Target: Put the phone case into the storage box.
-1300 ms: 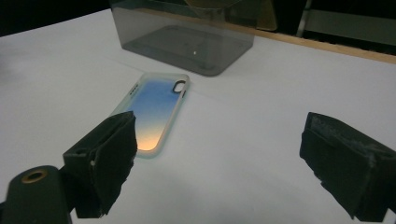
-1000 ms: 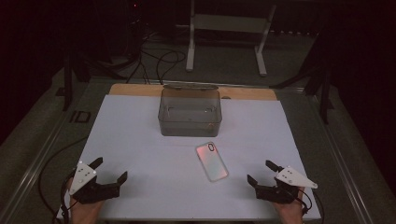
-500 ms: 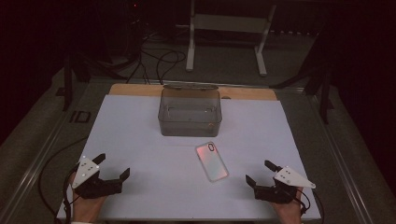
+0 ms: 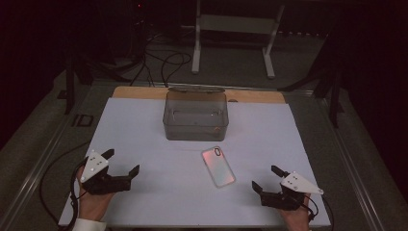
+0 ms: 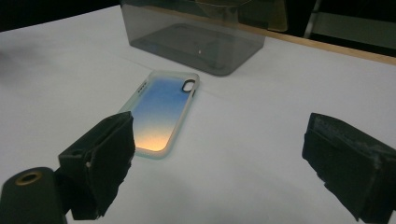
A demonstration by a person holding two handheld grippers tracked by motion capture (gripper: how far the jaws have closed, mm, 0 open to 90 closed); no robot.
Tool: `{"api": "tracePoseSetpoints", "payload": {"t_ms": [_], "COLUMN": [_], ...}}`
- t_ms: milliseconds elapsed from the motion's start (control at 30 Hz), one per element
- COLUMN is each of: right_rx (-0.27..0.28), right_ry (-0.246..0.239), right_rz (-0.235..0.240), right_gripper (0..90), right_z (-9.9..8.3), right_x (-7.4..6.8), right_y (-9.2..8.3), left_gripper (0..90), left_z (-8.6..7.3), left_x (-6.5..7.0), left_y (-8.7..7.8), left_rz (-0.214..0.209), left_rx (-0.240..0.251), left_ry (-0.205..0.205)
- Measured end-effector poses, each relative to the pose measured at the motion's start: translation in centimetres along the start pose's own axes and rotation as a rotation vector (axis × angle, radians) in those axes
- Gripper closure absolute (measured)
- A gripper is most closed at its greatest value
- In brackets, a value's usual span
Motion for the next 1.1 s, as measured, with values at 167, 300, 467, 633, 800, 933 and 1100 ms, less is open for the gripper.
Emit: {"api": "tracePoseSetpoints", "payload": {"t_ms": [167,300,467,633,800,933,1100], "right_rx": [-0.002,-0.002,-0.005,-0.007,-0.01,-0.011,-0.015], "right_ry": [0.001,0.0,0.001,0.004,0.001,-0.002,0.002], "right_rz": [-0.003,-0.003,-0.004,-0.003,0.0,0.0,0.003], "right_gripper": [9.4,9.4,9.4,9.4,9.4,9.4,9.4], "right_z": [0.0,0.0,-0.1,-0.1,-0.1,-0.1,-0.1], "right_x": [0.0,0.1,0.1,0.1,0.1,0.1,0.1], "right_y": [0.0,0.0,0.0,0.1,0.1,0.1,0.1], "left_gripper": [0.1,0.1,0.1,0.1,0.1,0.1,0.2], "left_z": [1.0,1.4,1.6,1.8,2.0,2.2,2.6], "left_x": [0.1,0.1,0.1,0.2,0.2,0.3,0.4], "left_y": [0.9,1.7,2.4,3.1,3.7,4.1,4.6], "left_rz": [-0.02,-0.033,-0.047,-0.066,-0.081,-0.088,-0.103], "left_rx": [0.003,0.007,0.0,-0.01,-0.019,-0.027,-0.033], "left_ry": [0.027,0.031,0.032,0.039,0.043,0.05,0.055]}}
Point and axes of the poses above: each handheld gripper's, and its own axes: y roughly forward along the jaws, z roughly out of its top, x roughly to its right, the point moved 4 cm from there along y, roughly forward along the jaws, and after that the axes turned 13 degrees about y, right-handed, at the moved point
